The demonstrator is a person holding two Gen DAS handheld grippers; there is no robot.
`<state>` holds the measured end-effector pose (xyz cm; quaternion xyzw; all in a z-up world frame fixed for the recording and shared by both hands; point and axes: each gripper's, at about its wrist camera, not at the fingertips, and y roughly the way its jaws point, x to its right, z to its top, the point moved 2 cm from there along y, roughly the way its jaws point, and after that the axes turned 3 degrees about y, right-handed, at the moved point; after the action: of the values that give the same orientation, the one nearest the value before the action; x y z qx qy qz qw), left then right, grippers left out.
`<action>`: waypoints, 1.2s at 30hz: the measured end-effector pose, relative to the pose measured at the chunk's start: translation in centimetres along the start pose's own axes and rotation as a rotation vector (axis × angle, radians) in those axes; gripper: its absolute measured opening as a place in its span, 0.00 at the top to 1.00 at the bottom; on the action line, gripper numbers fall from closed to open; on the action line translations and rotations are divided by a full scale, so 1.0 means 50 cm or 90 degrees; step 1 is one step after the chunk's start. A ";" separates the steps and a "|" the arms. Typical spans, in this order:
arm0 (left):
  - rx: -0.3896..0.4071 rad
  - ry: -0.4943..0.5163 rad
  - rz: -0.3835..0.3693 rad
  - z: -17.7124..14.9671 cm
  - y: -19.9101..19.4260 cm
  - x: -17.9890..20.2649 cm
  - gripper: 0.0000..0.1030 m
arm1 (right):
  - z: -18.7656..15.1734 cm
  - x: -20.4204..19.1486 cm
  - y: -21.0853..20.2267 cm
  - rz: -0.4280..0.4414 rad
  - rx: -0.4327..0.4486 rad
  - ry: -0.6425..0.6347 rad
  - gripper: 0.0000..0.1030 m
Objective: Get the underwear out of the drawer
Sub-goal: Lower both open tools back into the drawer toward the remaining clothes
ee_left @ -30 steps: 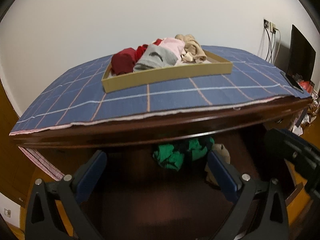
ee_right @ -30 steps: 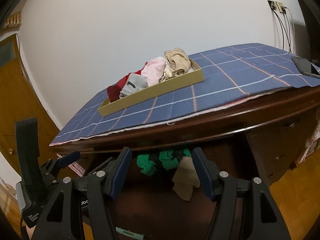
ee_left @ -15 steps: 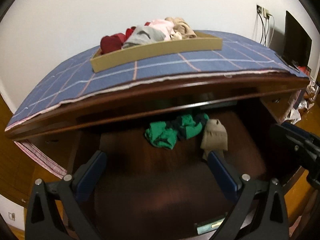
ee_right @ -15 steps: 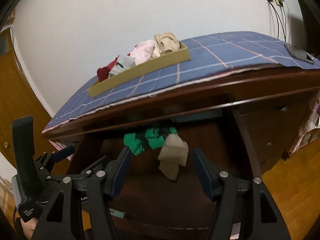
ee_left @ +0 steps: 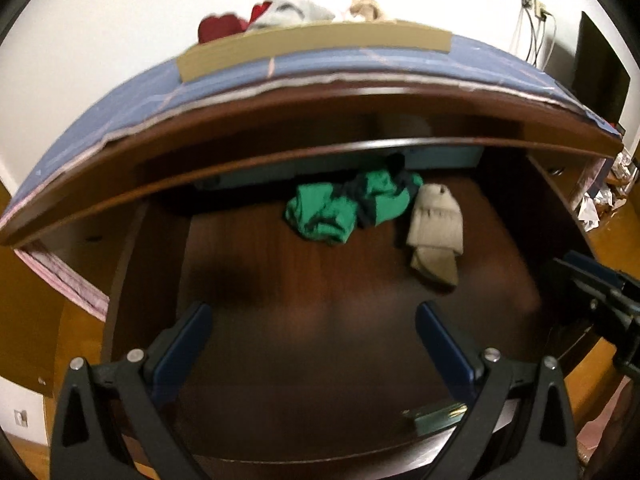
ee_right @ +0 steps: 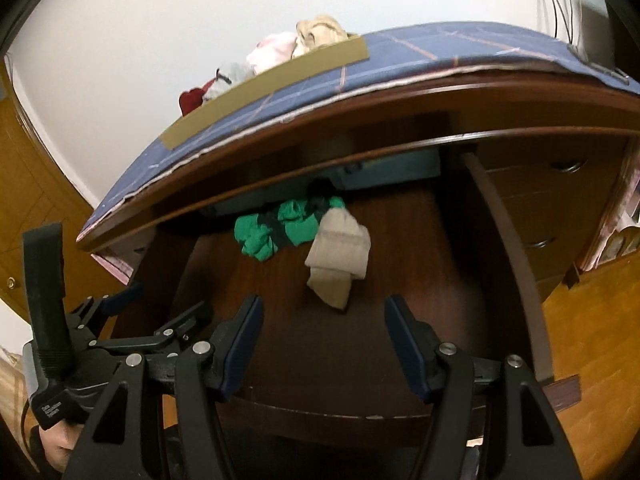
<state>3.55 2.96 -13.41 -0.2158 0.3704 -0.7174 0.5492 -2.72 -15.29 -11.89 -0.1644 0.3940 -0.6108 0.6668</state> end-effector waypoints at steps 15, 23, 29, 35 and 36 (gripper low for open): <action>-0.040 -0.031 -0.007 0.023 0.024 -0.090 0.00 | 0.085 -0.006 0.109 0.008 -0.126 -0.016 0.37; -0.053 -0.034 -0.020 0.044 0.050 -0.111 0.00 | 0.096 -0.051 0.164 -0.022 -0.168 -0.098 0.37; -0.071 -0.031 -0.017 0.037 0.072 -0.116 0.01 | 0.093 -0.088 0.193 -0.044 -0.205 -0.182 0.48; -0.073 0.009 -0.023 0.041 0.073 -0.114 0.01 | 0.070 -0.113 0.214 -0.064 -0.231 -0.303 0.62; -0.075 0.009 -0.023 0.040 0.074 -0.119 0.01 | 0.066 -0.123 0.217 -0.049 -0.240 -0.318 0.62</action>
<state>9.10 7.54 -14.42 -0.2492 0.4116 -0.7058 0.5199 7.46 -8.17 -15.37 -0.4452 0.3176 -0.4926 0.6770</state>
